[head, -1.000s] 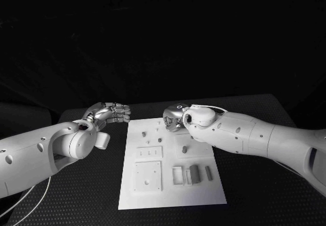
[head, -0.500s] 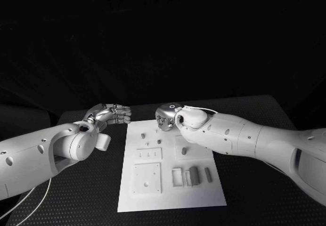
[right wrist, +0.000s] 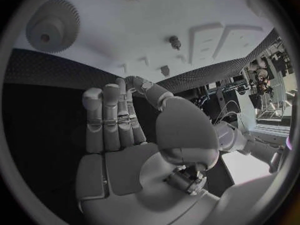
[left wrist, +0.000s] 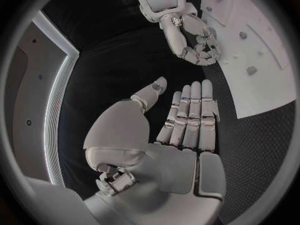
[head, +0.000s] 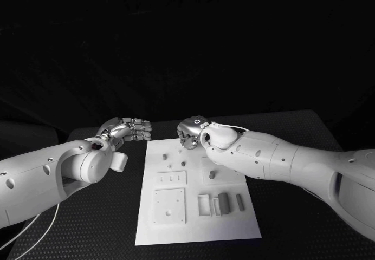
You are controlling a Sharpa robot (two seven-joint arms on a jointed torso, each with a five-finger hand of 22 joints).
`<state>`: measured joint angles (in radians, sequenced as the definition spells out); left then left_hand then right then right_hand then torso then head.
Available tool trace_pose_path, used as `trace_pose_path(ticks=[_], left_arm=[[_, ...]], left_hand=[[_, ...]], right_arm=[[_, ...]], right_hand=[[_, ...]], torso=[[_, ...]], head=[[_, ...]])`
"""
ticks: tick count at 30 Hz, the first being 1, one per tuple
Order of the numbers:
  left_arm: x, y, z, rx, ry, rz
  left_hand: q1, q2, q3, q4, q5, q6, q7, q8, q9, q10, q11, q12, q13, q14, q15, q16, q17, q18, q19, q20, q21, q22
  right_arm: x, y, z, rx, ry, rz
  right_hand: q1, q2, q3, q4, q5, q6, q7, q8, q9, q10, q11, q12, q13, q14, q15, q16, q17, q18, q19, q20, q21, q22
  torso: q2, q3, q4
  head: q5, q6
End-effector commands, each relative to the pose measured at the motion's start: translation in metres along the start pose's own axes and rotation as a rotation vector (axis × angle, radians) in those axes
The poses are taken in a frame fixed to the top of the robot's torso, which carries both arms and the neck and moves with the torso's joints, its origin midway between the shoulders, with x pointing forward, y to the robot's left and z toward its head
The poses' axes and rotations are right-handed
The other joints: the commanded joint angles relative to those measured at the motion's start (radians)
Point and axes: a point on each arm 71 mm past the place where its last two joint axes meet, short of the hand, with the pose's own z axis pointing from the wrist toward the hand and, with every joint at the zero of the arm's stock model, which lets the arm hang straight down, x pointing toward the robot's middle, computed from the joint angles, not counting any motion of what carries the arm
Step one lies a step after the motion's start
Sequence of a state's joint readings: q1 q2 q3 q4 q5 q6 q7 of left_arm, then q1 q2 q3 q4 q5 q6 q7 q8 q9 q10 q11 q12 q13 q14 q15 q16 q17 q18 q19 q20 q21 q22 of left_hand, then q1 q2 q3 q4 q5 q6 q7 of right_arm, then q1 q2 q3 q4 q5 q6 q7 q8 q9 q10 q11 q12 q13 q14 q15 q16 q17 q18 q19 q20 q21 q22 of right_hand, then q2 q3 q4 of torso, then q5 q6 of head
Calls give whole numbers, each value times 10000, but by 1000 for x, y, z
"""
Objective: Assemble the parts on the task board
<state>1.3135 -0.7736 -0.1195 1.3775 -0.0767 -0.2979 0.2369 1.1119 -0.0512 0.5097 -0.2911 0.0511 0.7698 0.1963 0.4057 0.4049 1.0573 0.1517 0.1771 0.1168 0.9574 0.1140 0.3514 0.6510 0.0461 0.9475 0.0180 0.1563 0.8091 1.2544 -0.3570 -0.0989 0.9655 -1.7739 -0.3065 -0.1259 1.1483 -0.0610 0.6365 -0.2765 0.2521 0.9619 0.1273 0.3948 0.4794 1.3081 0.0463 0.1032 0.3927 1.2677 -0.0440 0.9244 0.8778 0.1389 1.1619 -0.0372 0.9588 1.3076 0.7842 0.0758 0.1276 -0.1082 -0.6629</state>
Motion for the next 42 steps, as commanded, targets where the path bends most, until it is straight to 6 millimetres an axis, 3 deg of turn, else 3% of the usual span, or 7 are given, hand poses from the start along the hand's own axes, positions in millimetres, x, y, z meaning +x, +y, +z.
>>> trace_pose_path(ticks=[1,5,13,21,33,38,42], left_arm=[[3,-5,0,201,97,-45],[2,-7,0,237,89,-26],[3,-12,0,327,118,-5],[4,-17,0,417,151,15],[5,-19,2,469,159,84],[5,-19,2,475,154,85],[5,-19,2,478,149,86]], left_hand=[[-72,-7,-72,-9,8,58,-5,-43,-14,69,21,-56,-14,72,16,-38,15,171,42,-1,-59,-17],[-75,-10,-75,-7,7,59,-4,-44,-16,70,22,-59,-15,73,16,-42,18,169,44,-1,-63,-18],[-74,-17,-78,-8,7,62,-5,-45,-20,73,22,-65,-16,73,17,-49,22,166,45,-3,-69,-21],[-73,-27,-83,-9,7,62,-5,-48,-24,70,25,-74,-19,70,18,-57,26,163,45,-3,-77,-23],[-70,-34,-87,-6,8,62,-3,-57,-37,64,31,-98,-26,46,28,-93,34,150,28,1,-109,-35],[-69,-33,-88,-6,8,62,-3,-58,-39,65,32,-102,-27,42,30,-100,35,148,26,2,-114,-37],[-68,-31,-88,-7,8,63,-2,-59,-41,67,32,-104,-27,40,32,-104,36,147,25,2,-118,-39]], right_arm=[[0,3,0,-124,-276,-308],[1,3,2,-96,-270,-347],[4,1,2,-46,-255,-365],[4,0,2,4,-339,-357],[2,2,2,8,-557,-311],[0,3,2,-14,-765,-274],[-1,4,1,-76,-874,-241]], right_hand=[[100,39,213,-151,37,105,-46,28,420,49,2,42,15,232,-188,44,14,1229,9,-96,36,232],[109,28,221,-152,43,115,-50,26,428,60,-2,41,23,238,-193,54,15,1229,16,-103,52,232],[111,20,228,-149,50,123,-52,22,436,66,-5,37,30,242,-196,62,16,1229,19,-109,67,231],[113,12,232,-150,53,126,-53,18,441,69,-6,34,34,243,-197,67,16,1229,20,-112,76,230],[115,4,240,-148,56,131,-54,11,448,73,-7,29,41,245,-198,74,16,1229,18,-117,88,229],[120,-4,245,-150,58,138,-57,10,453,80,-9,28,46,248,-199,80,16,1229,18,-120,97,229],[127,-15,252,-149,58,162,-65,11,465,102,-16,31,59,261,-206,94,18,1229,25,-127,119,229]], torso=[[35,15,487],[44,18,523],[120,19,633],[182,32,699],[216,59,647],[224,69,665],[225,56,679]], head=[[9,28],[25,113],[-57,107],[-95,115],[-69,93],[-73,68],[-67,45]])
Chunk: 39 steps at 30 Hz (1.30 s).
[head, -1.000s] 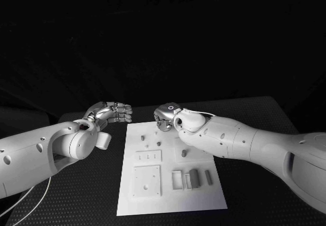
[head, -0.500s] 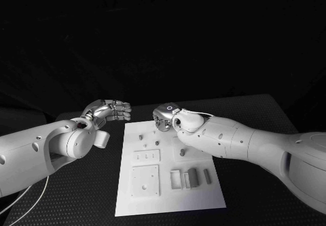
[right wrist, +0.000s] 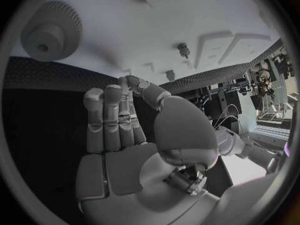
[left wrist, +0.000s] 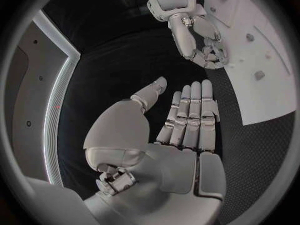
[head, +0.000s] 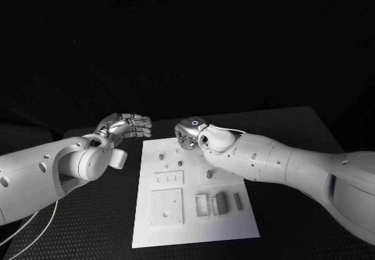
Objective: Assemble the parts on the task board
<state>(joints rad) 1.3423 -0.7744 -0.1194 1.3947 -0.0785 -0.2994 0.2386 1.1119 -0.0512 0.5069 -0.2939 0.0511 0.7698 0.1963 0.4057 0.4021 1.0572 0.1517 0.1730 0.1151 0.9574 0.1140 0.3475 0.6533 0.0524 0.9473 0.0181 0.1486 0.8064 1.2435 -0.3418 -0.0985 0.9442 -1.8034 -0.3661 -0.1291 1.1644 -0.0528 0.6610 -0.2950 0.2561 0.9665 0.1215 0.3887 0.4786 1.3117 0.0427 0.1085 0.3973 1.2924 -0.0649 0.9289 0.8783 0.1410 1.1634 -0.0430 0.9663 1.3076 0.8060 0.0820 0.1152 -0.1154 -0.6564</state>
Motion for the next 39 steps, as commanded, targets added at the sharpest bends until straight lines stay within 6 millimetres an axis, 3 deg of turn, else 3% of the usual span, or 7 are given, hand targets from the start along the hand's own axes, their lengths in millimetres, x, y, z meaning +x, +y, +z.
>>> trace_pose_path(ticks=[1,20,33,39], left_arm=[[1,-2,0,172,20,14],[0,-2,0,171,-4,20],[0,-3,0,162,-14,21],[0,-3,0,177,-22,26]], left_hand=[[-67,-30,-60,21,8,63,-3,-59,-13,68,32,-64,-11,40,32,-66,14,84,26,1,-41,-13],[-65,-38,-64,20,7,66,-2,-63,-20,71,33,-76,-14,38,34,-83,21,81,27,2,-56,-18],[-64,-43,-69,21,7,66,-1,-67,-26,74,34,-86,-16,40,36,-94,28,79,31,2,-65,-20],[-64,-47,-71,20,7,66,0,-69,-29,74,35,-90,-17,39,36,-99,30,78,31,2,-69,-22]], right_arm=[[-3,1,-1,-64,-384,-55],[-2,7,3,-135,-182,19],[1,6,3,14,-211,-15],[1,4,3,64,-183,-30]], right_hand=[[-33,-99,8,36,18,120,-9,71,476,71,19,-21,16,17,2,52,13,1208,12,-71,50,230],[-29,-127,17,39,22,168,-26,62,504,118,0,-22,47,53,-17,100,23,1208,33,-93,116,231],[-30,-118,24,38,22,173,-27,54,510,122,-2,-29,54,54,-19,110,24,1208,33,-98,130,229],[-30,-118,27,37,23,182,-29,52,515,131,-5,-28,60,57,-22,118,25,1208,35,-102,141,229]], torso=[[8,-5,807],[43,-5,786],[70,-19,891],[85,-9,855]], head=[[6,-23],[37,3],[48,-75],[91,-88]])
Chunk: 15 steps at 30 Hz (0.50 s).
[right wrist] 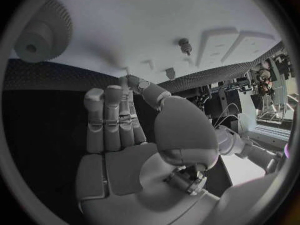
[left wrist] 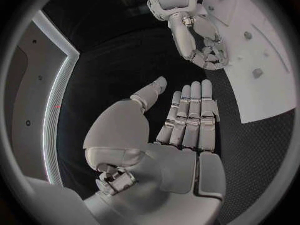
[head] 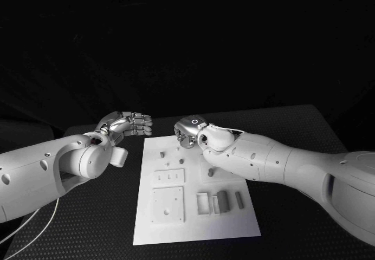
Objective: Assemble the parts on the task board
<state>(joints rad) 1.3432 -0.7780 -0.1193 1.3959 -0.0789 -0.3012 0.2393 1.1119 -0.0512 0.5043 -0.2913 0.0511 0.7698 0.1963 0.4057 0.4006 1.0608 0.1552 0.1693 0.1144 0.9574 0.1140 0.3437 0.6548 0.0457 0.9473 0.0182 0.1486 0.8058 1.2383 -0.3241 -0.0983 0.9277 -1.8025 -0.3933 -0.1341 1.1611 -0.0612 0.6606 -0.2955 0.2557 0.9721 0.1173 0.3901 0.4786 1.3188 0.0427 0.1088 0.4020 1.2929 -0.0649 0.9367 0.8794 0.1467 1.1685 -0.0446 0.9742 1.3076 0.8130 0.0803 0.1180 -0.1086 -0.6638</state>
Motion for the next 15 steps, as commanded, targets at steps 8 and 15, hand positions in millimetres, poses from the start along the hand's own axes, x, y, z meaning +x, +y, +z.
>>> trace_pose_path(ticks=[8,15], left_arm=[[2,-3,2,182,1,28],[3,-3,3,178,-13,37]], left_hand=[[-57,-54,-45,-6,8,69,-1,-72,-20,43,-1,-63,-13,16,45,-90,15,140,19,7,-90,-22],[-57,-53,-47,-5,8,70,-1,-74,-24,45,0,-69,-14,5,51,-105,17,136,11,11,-103,-26]], right_arm=[[0,6,1,-140,49,-39],[0,7,2,-146,38,-15]], right_hand=[[2,-32,34,43,29,134,10,35,521,69,-8,-33,19,56,-26,49,15,1151,-12,-90,74,228],[1,-29,36,44,29,138,9,32,524,74,-10,-34,23,59,-28,54,16,1151,-10,-93,81,227]], torso=[[30,11,835],[40,11,851]], head=[[16,-16],[1,-43]])
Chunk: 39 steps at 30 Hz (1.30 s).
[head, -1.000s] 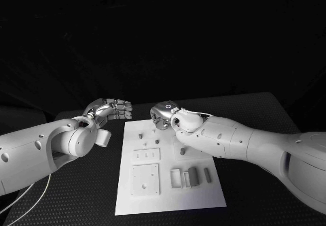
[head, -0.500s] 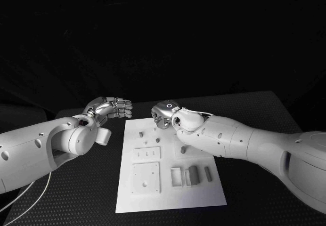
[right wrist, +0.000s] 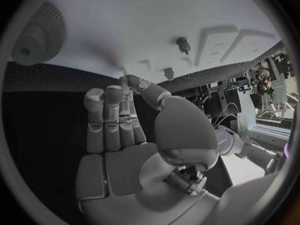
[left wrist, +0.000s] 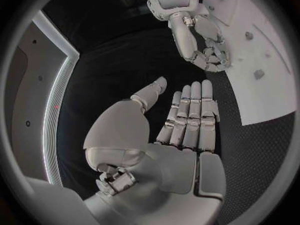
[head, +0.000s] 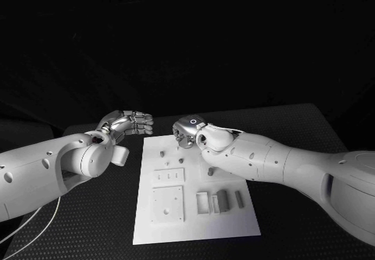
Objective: Assemble the parts on the task board
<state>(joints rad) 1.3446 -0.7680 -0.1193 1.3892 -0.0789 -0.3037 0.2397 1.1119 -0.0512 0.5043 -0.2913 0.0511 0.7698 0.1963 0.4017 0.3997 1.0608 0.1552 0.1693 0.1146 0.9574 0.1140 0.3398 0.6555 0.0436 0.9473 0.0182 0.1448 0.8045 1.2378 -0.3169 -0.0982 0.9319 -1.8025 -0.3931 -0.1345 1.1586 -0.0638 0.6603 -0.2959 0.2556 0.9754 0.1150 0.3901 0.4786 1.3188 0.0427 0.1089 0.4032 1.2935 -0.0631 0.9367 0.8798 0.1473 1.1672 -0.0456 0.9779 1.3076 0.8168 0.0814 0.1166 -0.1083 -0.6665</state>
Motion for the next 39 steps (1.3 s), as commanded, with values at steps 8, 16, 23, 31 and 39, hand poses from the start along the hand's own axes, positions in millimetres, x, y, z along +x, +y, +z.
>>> trace_pose_path(ticks=[8,16,23,31,39], left_arm=[[1,-2,1,162,-19,25],[1,-2,2,161,-31,32],[2,-2,2,165,-31,31],[1,-2,2,160,-34,33],[1,-2,2,156,-47,36]], left_hand=[[-57,-55,-48,-5,8,72,0,-35,-18,47,1,-75,-17,-3,55,-79,11,154,5,14,-75,-17],[-58,-54,-49,-4,8,70,1,-38,-22,48,3,-81,-18,-7,59,-89,13,153,2,17,-84,-20],[-60,-53,-51,-3,7,69,2,-40,-25,48,4,-87,-19,-9,61,-97,15,152,0,19,-90,-22],[-62,-54,-53,-3,7,67,3,-43,-29,48,5,-92,-21,-10,63,-105,18,152,0,21,-96,-24],[-63,-54,-55,-3,7,66,4,-45,-32,47,6,-97,-22,-10,64,-111,20,152,1,22,-101,-25]], right_arm=[[2,-1,0,11,114,-71],[4,-2,1,60,212,-98],[5,-1,1,56,244,-74],[6,-1,2,64,268,26],[7,-2,2,95,378,230]], right_hand=[[24,-3,41,48,31,108,31,29,528,76,-12,-37,15,54,-48,59,12,1145,4,-85,51,226],[20,-2,42,48,31,108,31,23,531,77,-12,-41,19,52,-49,62,12,1145,4,-87,57,224],[14,1,44,49,30,107,32,17,533,76,-12,-46,22,50,-48,64,11,1145,2,-89,61,223],[-27,-16,52,52,27,29,68,-58,535,-17,23,-123,17,18,-18,51,-9,1145,-26,-88,62,208],[-79,-315,10,69,-108,-479,291,-434,462,-552,234,-444,-76,-93,178,53,-39,1145,-128,-45,44,190]], torso=[[11,-6,858],[30,-3,854],[26,-2,862],[25,-13,854],[21,-7,830]], head=[[5,-38],[-13,-54],[-3,-94],[3,-113],[28,-119]])
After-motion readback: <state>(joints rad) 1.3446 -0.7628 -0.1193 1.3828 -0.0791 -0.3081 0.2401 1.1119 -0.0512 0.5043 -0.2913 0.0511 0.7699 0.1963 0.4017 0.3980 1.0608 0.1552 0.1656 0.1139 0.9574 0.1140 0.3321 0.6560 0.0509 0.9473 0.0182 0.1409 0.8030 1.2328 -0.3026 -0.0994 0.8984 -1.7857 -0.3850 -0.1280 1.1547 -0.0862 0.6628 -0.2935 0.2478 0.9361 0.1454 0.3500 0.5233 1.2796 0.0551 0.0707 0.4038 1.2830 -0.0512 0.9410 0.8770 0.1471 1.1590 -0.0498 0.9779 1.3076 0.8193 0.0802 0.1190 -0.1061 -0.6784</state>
